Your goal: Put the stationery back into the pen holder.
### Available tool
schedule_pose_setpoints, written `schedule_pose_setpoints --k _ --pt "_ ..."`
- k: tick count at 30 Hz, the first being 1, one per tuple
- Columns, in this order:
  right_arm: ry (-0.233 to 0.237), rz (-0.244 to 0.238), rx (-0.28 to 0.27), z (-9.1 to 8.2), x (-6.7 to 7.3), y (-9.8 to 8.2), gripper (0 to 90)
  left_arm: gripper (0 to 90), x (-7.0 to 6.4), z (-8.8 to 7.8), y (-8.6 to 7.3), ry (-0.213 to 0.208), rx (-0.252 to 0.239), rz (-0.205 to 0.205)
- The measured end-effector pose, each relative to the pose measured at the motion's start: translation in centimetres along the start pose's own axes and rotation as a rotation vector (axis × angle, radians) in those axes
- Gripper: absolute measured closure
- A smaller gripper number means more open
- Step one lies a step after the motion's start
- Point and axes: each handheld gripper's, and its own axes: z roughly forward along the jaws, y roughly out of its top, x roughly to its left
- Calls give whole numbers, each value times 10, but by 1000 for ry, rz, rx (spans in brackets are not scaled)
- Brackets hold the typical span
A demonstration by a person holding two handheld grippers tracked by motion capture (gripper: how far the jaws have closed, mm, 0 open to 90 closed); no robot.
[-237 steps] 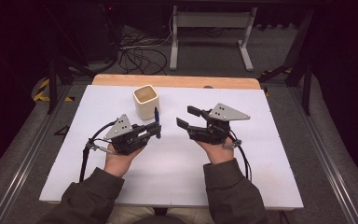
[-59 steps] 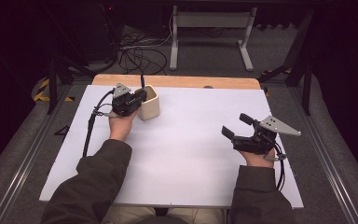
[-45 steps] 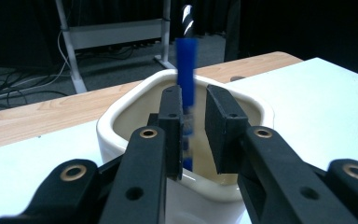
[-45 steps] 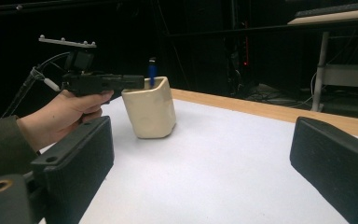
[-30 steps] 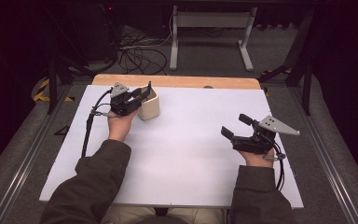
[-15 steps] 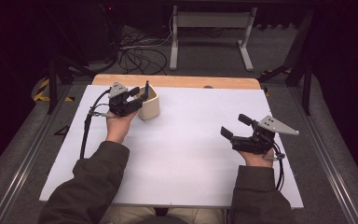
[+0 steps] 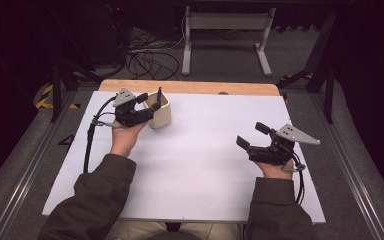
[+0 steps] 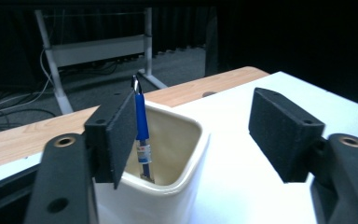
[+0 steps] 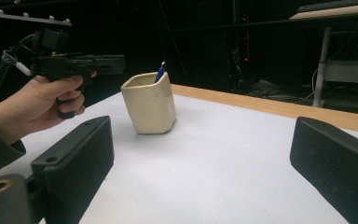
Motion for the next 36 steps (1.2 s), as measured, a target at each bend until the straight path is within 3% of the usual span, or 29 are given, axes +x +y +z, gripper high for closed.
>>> schedule_pose_setpoints --k 8,26,36 --pt "-2 0 0 -1 0 0 68 271 -11 -11 6 -24 -17 28" --pt "-2 1 11 1 1 -1 68 195 -20 -43 4 -48 -64 3" --pt "-5 -1 11 0 0 -2 68 162 -28 -55 4 -67 -71 21"
